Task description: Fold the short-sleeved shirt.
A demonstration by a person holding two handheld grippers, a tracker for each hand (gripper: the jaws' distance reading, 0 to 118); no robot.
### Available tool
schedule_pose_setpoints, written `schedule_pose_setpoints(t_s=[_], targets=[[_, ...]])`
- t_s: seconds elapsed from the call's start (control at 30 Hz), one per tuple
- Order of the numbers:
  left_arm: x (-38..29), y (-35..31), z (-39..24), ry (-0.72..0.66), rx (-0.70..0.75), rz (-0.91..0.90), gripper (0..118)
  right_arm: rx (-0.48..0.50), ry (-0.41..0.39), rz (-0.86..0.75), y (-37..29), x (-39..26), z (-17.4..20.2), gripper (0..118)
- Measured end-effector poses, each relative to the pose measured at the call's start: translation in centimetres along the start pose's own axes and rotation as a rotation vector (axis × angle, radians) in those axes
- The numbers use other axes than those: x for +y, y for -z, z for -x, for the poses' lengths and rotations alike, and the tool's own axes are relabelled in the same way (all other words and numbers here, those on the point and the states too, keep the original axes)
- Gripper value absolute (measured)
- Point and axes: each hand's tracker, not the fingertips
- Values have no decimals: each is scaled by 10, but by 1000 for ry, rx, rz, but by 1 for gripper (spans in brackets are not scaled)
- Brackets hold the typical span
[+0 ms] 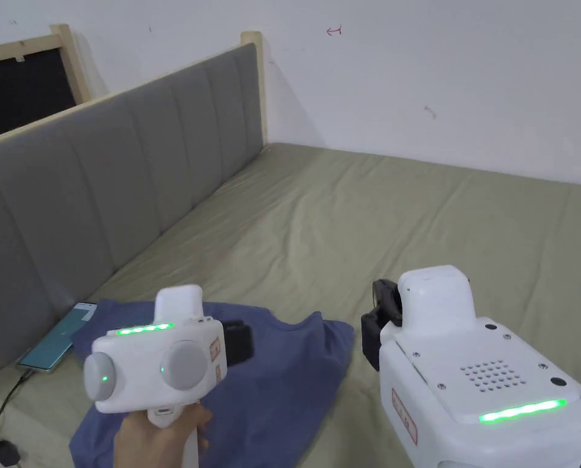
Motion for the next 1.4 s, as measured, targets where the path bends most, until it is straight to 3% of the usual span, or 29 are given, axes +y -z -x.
schedule_pose_setpoints(t_s=[0.23,0.37,0.43,0.47,0.5,0.6,0.63,0.8,0.97,1.1,1.23,1.4], targets=[[-25,101,-18,-7,17,200,97,-48,22,130,31,-28,-27,1],[-35,132,-26,33,33,282,98,-85,50,187,43,-41,-44,1],[-37,141,-29,59,53,300,93,-94,76,214,47,-47,-51,1],[-35,136,-28,55,50,293,84,-101,97,224,47,-50,-54,1],[-32,133,-28,62,51,291,62,-105,114,233,47,-53,-57,1],[-26,121,-21,78,54,271,15,-113,170,257,49,-59,-64,1],[-26,120,-17,81,64,274,9,-117,187,262,48,-61,-66,1],[-18,109,0,-22,17,288,9,-127,214,274,41,-64,-72,1],[0,88,-9,14,-4,257,9,-160,261,271,31,-65,-88,1],[19,65,-19,-37,-77,224,9,-195,298,259,20,-66,-105,1],[36,37,-63,47,-158,151,9,-252,339,228,1,-64,-127,1],[53,7,-157,151,-373,117,9,-334,396,180,-34,-61,-161,1]])
